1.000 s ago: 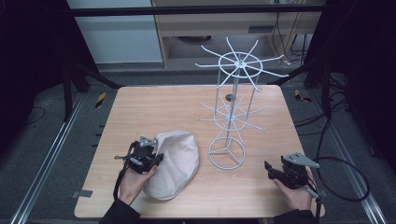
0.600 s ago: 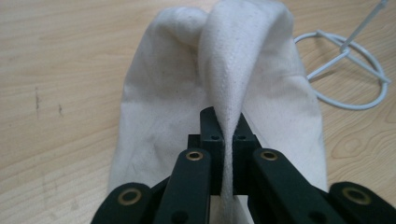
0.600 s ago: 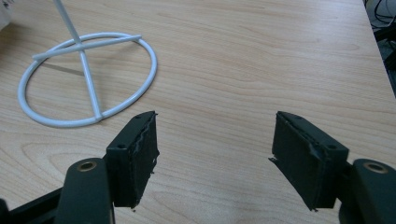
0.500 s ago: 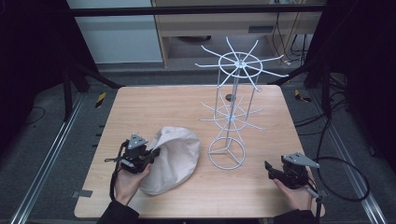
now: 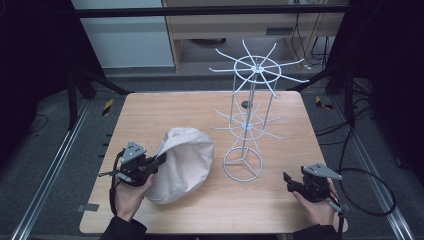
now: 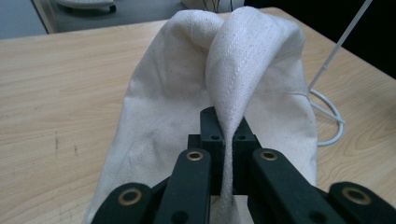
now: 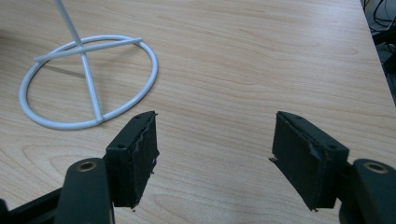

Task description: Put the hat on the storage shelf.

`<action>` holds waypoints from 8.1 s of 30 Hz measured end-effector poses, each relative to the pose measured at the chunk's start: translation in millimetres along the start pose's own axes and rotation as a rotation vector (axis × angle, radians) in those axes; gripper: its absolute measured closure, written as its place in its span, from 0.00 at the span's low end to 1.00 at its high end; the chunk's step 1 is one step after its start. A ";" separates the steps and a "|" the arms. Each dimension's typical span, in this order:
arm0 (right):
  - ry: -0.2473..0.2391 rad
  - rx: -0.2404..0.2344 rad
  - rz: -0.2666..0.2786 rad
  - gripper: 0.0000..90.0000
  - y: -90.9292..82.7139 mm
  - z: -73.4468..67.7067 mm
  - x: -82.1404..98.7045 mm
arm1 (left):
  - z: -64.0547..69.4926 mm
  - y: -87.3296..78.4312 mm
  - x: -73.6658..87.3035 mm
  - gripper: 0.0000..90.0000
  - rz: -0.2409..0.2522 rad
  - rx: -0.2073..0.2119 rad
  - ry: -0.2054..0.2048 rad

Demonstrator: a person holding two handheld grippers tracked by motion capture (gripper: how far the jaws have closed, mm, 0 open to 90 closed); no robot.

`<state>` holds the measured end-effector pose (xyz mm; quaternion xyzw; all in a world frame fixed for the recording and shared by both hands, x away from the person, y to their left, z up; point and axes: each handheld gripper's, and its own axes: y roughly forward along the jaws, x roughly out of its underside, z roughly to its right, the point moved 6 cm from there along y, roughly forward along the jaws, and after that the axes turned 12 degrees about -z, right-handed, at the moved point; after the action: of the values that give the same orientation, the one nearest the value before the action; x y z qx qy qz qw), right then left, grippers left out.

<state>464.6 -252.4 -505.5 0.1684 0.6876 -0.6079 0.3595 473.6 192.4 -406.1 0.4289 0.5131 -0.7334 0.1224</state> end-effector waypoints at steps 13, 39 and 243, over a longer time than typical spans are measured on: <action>0.000 0.002 -0.002 0.34 0.1 -0.2 0.1 | -8.9 -34.6 -12.1 0.98 0.133 0.007 -0.033; 0.005 0.001 0.001 0.34 0.7 0.4 0.6 | -18.6 -90.6 -32.5 0.98 0.351 0.012 -0.080; 0.003 -0.017 -0.020 0.34 6.6 -3.5 2.8 | 58.1 1.5 -87.6 0.75 0.254 0.209 0.086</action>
<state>466.1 -248.2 -512.1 0.1593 0.6948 -0.6054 0.3540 498.0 119.1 -334.8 0.5316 0.3803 -0.7425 0.1466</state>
